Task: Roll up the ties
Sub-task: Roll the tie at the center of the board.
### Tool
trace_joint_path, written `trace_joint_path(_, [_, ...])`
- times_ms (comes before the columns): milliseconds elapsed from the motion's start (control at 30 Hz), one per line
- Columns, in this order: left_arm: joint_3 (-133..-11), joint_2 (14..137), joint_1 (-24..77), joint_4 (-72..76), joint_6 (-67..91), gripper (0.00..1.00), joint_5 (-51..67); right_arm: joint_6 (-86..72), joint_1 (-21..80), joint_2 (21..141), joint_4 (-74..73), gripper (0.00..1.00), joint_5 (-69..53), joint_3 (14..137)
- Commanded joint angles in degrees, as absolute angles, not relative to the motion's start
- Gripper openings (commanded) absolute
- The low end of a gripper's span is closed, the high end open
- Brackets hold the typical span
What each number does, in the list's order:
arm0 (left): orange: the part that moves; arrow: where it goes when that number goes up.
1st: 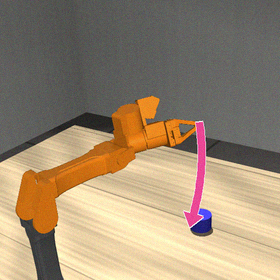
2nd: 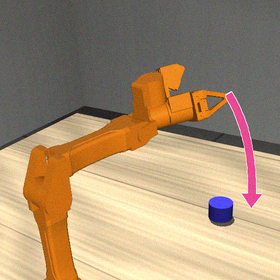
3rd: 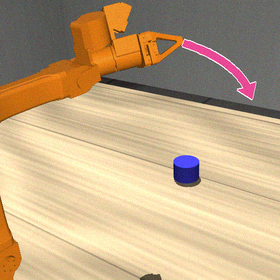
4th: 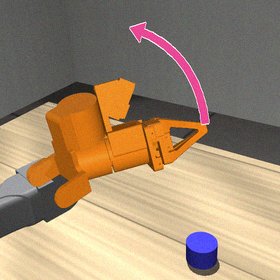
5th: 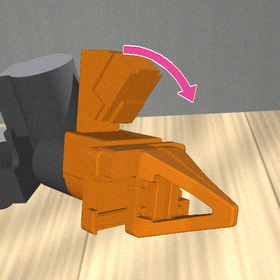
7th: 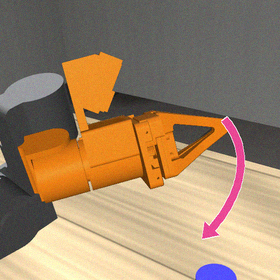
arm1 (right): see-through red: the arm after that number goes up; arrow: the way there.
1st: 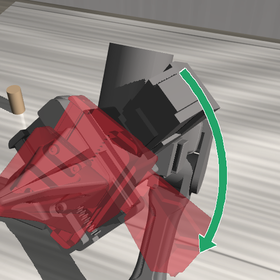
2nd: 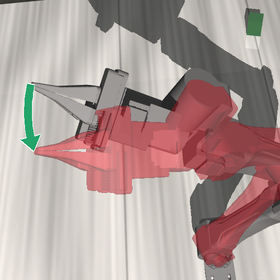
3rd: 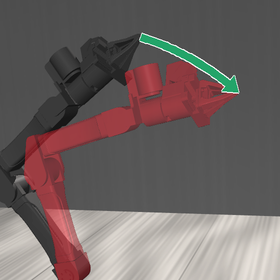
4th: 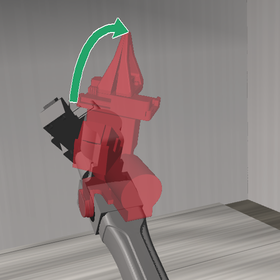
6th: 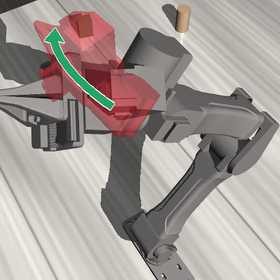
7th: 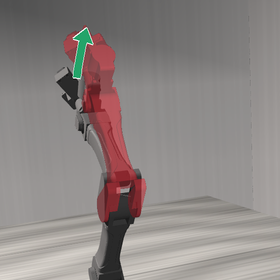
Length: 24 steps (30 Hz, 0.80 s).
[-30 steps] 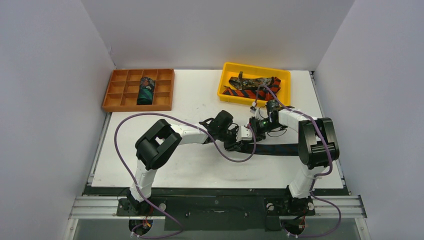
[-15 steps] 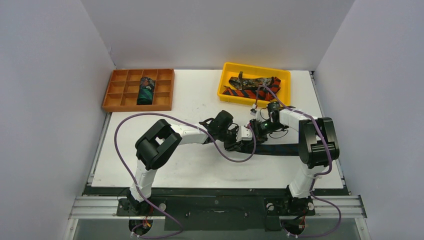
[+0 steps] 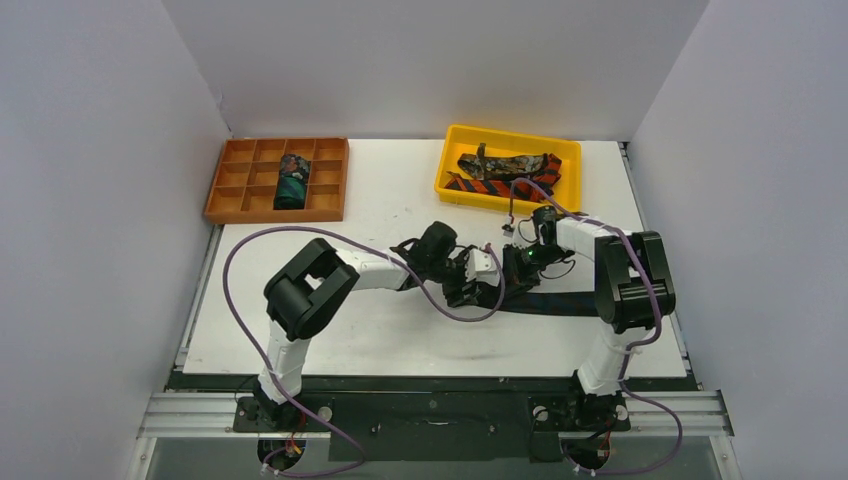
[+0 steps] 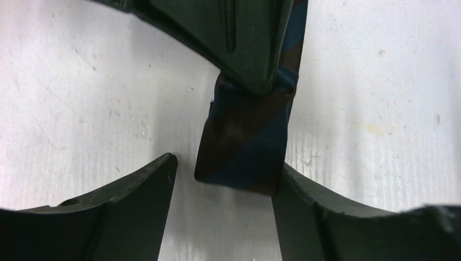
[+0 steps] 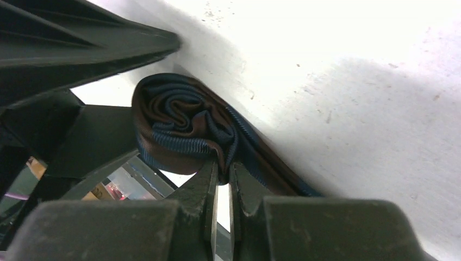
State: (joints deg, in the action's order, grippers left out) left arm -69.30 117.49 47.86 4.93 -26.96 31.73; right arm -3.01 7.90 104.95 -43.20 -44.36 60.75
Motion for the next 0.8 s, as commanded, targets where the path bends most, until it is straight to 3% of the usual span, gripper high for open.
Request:
trace_joint_path(0, [-62.49,115.51,46.54,6.15,-23.16,0.63,32.88,0.70,8.35,107.57,-44.44,0.00,-29.68,62.20])
trace_joint_path(367, [-54.81,112.52,45.50,28.23,-14.19,0.69,41.39,4.08,13.90,110.50,-47.06,0.00,-21.65,65.30])
trace_joint_path(600, [-52.55,115.62,45.37,40.82,-8.72,0.73,40.39,8.32,16.11,117.69,-47.03,0.00,-26.40,71.62])
trace_joint_path(767, [-51.72,116.60,45.65,44.29,-7.21,0.70,37.62,9.52,18.07,120.84,-47.25,0.00,-30.54,77.06])
